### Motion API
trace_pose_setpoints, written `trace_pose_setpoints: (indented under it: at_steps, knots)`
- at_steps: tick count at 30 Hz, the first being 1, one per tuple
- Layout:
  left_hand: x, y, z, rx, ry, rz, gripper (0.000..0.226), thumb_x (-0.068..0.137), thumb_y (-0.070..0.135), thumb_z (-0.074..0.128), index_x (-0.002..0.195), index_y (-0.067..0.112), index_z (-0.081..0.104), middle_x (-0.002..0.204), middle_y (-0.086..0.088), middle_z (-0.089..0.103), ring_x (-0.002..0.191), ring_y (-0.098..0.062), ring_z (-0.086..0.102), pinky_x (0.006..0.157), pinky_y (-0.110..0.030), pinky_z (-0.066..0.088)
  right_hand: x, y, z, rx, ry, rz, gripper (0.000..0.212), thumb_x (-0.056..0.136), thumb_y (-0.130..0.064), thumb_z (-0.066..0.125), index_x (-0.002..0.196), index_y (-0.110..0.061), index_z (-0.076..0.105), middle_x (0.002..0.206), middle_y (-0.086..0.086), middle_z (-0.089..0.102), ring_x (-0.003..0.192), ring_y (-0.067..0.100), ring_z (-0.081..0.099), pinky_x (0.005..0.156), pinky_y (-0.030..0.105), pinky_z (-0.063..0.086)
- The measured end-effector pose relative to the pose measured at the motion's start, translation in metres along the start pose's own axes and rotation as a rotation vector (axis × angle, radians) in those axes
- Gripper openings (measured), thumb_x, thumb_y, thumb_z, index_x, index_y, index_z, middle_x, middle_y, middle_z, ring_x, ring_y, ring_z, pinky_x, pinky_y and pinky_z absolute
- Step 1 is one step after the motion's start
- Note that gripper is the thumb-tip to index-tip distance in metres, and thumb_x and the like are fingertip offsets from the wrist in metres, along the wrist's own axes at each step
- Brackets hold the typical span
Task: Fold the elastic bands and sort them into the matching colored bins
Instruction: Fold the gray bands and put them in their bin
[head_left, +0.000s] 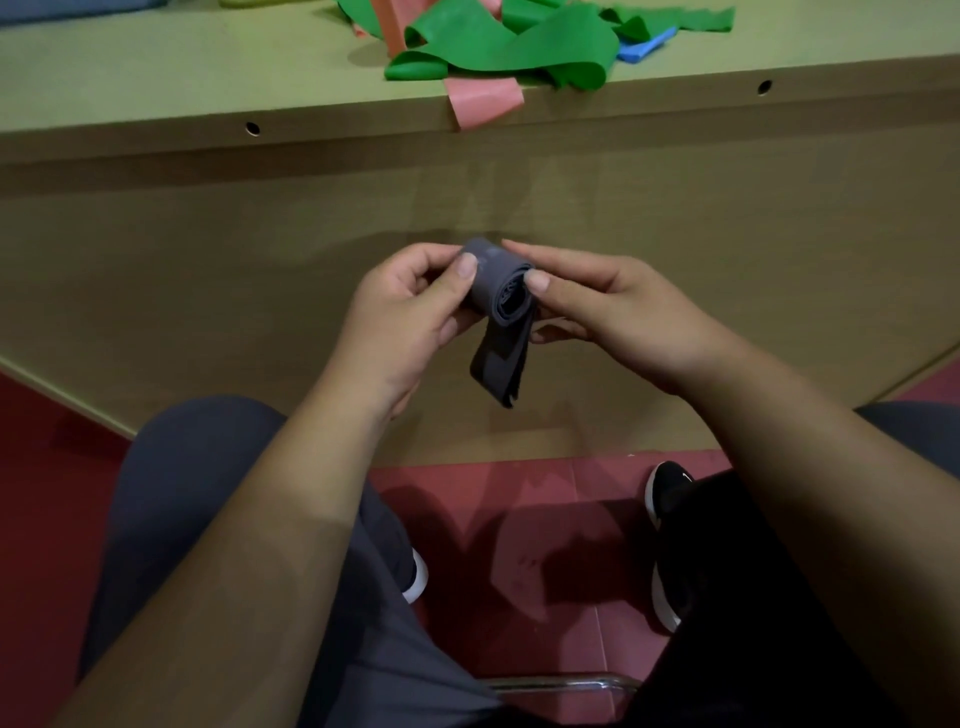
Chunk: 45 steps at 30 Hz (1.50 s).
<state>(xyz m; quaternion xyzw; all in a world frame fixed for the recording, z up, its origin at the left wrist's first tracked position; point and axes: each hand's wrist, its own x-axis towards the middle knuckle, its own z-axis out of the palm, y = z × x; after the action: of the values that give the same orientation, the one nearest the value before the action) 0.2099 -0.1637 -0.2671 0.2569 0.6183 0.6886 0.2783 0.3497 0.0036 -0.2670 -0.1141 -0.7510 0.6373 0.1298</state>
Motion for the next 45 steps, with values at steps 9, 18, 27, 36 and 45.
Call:
trace_pose_setpoints:
  at_steps: [9,18,27,36,45]
  knots:
    - [-0.001,0.005,0.001,-0.025,-0.049,0.035,0.025,0.107,0.011,0.06,0.131,0.008,0.066,0.117,-0.013,0.076,0.109,-0.023,0.074,0.091,-0.031,0.059,-0.001,-0.002,-0.002,-0.159,0.051,-0.05,0.037,0.112,-0.028,0.055,0.148,-0.03,0.063,0.131,-0.012,0.075,0.115,0.006,0.07,0.091,0.031,0.058]
    - [-0.004,0.011,-0.005,-0.087,-0.2,0.054,0.026,0.105,0.004,0.057,0.129,0.005,0.067,0.118,-0.015,0.075,0.109,-0.023,0.071,0.089,-0.029,0.057,-0.001,-0.006,-0.019,-0.095,-0.106,-0.101,0.054,0.103,-0.014,0.066,0.155,-0.017,0.051,0.148,0.003,0.065,0.141,0.014,0.058,0.117,0.035,0.048]
    - [-0.006,0.013,-0.004,-0.082,-0.231,0.051,0.026,0.107,0.006,0.054,0.131,0.005,0.065,0.117,-0.013,0.075,0.105,-0.02,0.071,0.087,-0.028,0.057,-0.002,-0.007,-0.021,-0.042,0.034,-0.134,0.054,0.088,-0.025,0.08,0.14,-0.016,0.068,0.126,0.005,0.076,0.12,0.02,0.072,0.105,0.036,0.057]
    - [-0.008,0.014,-0.003,-0.043,-0.259,0.05,0.03,0.11,0.009,0.051,0.137,0.006,0.063,0.123,-0.015,0.074,0.11,-0.023,0.07,0.09,-0.031,0.058,0.0,-0.005,-0.018,-0.116,0.092,-0.151,0.031,0.088,-0.034,0.084,0.114,-0.018,0.078,0.113,0.015,0.078,0.107,0.038,0.074,0.102,0.061,0.054]
    - [-0.007,0.017,-0.006,-0.076,-0.242,0.036,0.031,0.108,0.01,0.054,0.138,0.007,0.062,0.126,-0.018,0.071,0.109,-0.022,0.069,0.089,-0.03,0.056,0.001,-0.003,-0.018,-0.061,0.071,-0.174,0.041,0.092,-0.032,0.08,0.129,-0.015,0.075,0.125,0.011,0.075,0.122,0.026,0.071,0.11,0.044,0.055]
